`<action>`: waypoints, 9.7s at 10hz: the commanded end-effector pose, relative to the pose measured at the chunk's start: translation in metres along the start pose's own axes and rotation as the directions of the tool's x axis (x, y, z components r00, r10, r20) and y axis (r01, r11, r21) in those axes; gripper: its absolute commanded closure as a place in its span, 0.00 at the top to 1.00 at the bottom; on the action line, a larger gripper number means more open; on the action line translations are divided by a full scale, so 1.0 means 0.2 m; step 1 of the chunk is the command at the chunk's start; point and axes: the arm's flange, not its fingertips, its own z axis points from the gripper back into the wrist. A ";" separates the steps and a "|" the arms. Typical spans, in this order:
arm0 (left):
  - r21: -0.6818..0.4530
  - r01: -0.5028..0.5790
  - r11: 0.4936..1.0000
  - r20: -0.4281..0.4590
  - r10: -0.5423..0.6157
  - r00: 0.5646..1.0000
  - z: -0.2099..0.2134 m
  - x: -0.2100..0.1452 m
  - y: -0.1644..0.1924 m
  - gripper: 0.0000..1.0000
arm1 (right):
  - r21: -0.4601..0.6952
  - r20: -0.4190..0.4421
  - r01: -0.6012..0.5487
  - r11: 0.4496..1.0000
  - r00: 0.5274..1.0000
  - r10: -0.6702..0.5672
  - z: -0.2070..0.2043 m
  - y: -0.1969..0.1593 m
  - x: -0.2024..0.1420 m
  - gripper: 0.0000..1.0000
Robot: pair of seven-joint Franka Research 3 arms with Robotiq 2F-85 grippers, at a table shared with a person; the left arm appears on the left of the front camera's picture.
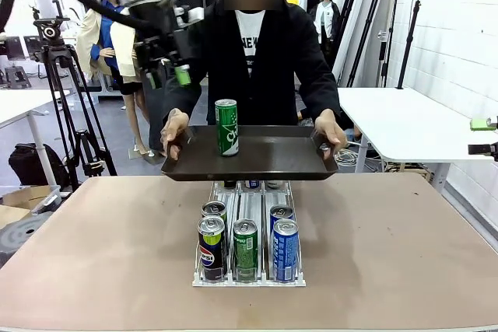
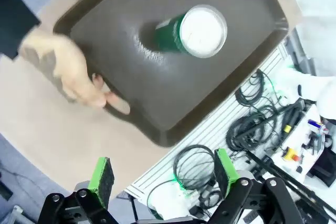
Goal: Retrieve and hand over the desired beverage to the person.
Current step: Pick up another can of the same type that the person held from the Automatic Can Dispenser.
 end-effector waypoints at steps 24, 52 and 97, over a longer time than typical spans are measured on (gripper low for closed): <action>-0.893 -0.203 0.401 0.234 0.800 0.553 -0.95 -1.37 1.36 1.00 | 0.004 0.001 0.006 1.000 1.000 -0.006 0.00 0.00 0.00 1.00; -0.895 -0.221 0.387 0.205 0.798 0.566 -0.92 -1.38 1.39 1.00 | 0.004 0.001 0.006 1.000 1.000 -0.006 0.00 0.00 0.00 1.00; -0.895 -0.221 0.387 0.205 0.798 0.566 -0.92 -1.38 1.39 1.00 | 0.004 -0.240 -0.132 0.991 0.962 0.129 -0.39 0.38 0.03 1.00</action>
